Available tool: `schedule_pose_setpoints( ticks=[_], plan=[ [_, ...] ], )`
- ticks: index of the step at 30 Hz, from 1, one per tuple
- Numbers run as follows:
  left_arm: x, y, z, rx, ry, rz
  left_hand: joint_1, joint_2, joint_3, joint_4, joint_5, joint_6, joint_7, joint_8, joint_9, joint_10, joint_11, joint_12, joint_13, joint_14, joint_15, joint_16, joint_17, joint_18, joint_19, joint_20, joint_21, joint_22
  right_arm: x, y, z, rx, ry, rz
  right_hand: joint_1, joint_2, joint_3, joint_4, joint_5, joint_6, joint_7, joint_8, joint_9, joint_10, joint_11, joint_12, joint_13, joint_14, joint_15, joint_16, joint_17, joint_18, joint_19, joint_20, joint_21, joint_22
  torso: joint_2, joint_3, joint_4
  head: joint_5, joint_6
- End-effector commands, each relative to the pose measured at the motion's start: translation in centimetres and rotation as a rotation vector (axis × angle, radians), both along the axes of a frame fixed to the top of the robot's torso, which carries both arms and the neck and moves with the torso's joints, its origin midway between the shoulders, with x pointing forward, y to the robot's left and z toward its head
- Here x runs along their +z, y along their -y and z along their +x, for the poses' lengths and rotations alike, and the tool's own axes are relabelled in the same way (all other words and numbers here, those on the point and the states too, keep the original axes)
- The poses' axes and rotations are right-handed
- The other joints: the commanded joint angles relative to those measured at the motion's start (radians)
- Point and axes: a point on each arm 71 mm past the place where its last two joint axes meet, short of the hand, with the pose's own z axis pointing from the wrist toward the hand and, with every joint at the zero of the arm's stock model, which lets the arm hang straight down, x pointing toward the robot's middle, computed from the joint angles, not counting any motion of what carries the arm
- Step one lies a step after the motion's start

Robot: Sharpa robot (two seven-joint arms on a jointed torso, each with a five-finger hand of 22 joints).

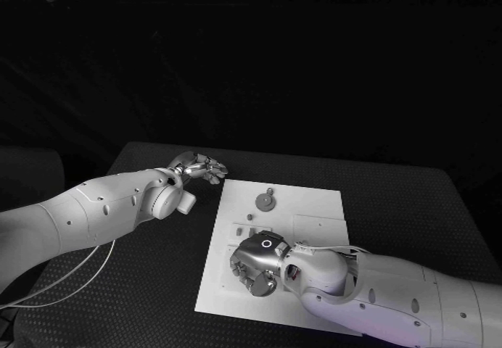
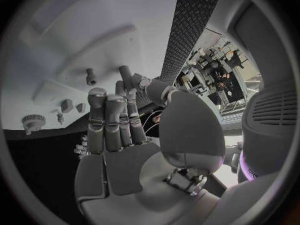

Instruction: Assemble the parts on the task board

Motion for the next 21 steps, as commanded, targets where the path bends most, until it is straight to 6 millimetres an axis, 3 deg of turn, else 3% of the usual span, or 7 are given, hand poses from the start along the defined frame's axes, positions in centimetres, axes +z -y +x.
schedule_pose_setpoints(
  ticks=[1,6,9,12,18,21],
  plan=[
    [0.05,0.17,-0.02,-0.012,0.002,-0.004,-0.007,-0.001,-0.003,0.004,-0.002,-0.007,0.0,0.005,-0.001,-0.007,-0.002,-0.003,-0.002,0.008,0.0,-0.006,0.002,-0.003,0.005,-0.002,-0.004,0.002,-0.88,0.27,-0.35,0.009,-0.049,-0.019,0.002,-0.011,0.017,-0.001,0.003,-0.004,0.005,-0.003,0.001,0.054,-0.018,-0.005,-0.003,-0.009,-0.004,-0.007,-0.001,0.062,-0.009,-0.001,-0.003,0.007,0.0,-0.0003,0.0001,0.0,0.0],
    [0.05,0.06,-0.03,-0.01,0.001,-0.003,-0.007,-0.002,-0.003,0.004,-0.002,-0.007,0.001,0.005,-0.001,-0.007,-0.002,-0.003,-0.002,0.008,0.0,-0.006,0.002,-0.003,0.005,-0.002,-0.005,0.002,-0.95,0.55,-0.28,0.005,-0.067,-0.011,-0.034,-0.07,-0.004,-0.021,0.005,-0.042,0.021,-0.027,-0.007,0.015,-0.003,-0.027,-0.013,-0.024,0.013,-0.015,-0.003,0.062,-0.027,0.003,-0.007,0.012,0.0,-0.0005,-0.0002,-0.003,0.001],
    [0.02,0.03,-0.04,-0.011,-0.003,-0.003,-0.007,-0.002,-0.003,0.004,-0.002,-0.007,0.001,0.005,-0.001,-0.007,-0.002,-0.003,-0.002,0.008,0.0,-0.006,0.002,-0.003,0.005,-0.002,-0.005,0.002,-0.92,0.58,-0.27,0.003,-0.067,-0.007,-0.091,-0.074,-0.074,-0.055,0.02,-0.096,0.045,-0.061,-0.022,-0.043,0.02,-0.056,-0.027,-0.04,0.034,-0.018,-0.003,0.062,-0.049,0.012,-0.009,0.018,0.0,0.0001,-0.0003,-0.002,0.0],
    [0.01,0.02,-0.06,-0.012,-0.005,-0.003,-0.007,-0.002,-0.004,0.004,-0.002,-0.007,0.001,0.005,-0.001,-0.008,-0.002,-0.003,-0.002,0.008,0.0,-0.006,0.002,-0.003,0.005,-0.002,-0.005,0.002,-0.9,0.71,-0.19,-0.005,-0.064,-0.002,-0.12,-0.074,-0.11,-0.072,0.021,-0.115,0.056,-0.074,-0.029,-0.065,0.031,-0.063,-0.033,-0.053,0.044,-0.015,0.0,0.062,-0.061,0.019,-0.01,0.019,0.0,0.0003,0.0003,-0.002,0.001],
    [0.02,0.05,-0.09,-0.012,-0.004,-0.004,-0.009,-0.002,-0.004,0.005,-0.002,-0.008,0.001,0.005,-0.002,-0.009,-0.001,-0.004,-0.002,0.008,0.0,-0.007,0.003,-0.004,0.006,-0.002,-0.005,0.002,-0.81,0.96,0.02,-0.024,-0.054,0.017,-0.146,-0.075,-0.142,-0.091,0.03,-0.155,0.074,-0.097,-0.043,-0.108,0.046,-0.069,-0.044,-0.07,0.061,-0.008,0.002,0.062,-0.068,0.023,-0.003,0.021,0.0,0.0002,-0.0003,-0.001,-0.002],
    [0.02,0.1,-0.13,-0.015,-0.005,-0.005,-0.009,-0.002,-0.004,0.006,-0.002,-0.008,0.001,0.005,-0.002,-0.009,-0.001,-0.004,-0.002,0.008,0.0,-0.007,0.003,-0.004,0.006,-0.002,-0.005,0.002,-0.73,1.2,0.14,-0.036,-0.046,0.029,-0.147,-0.075,-0.143,-0.092,0.031,-0.157,0.075,-0.098,-0.043,-0.11,0.047,-0.069,-0.045,-0.071,0.061,-0.007,0.002,0.062,-0.068,0.023,-0.002,0.021,0.0,-0.0001,0.0,-0.002,-0.002]
  ],
)
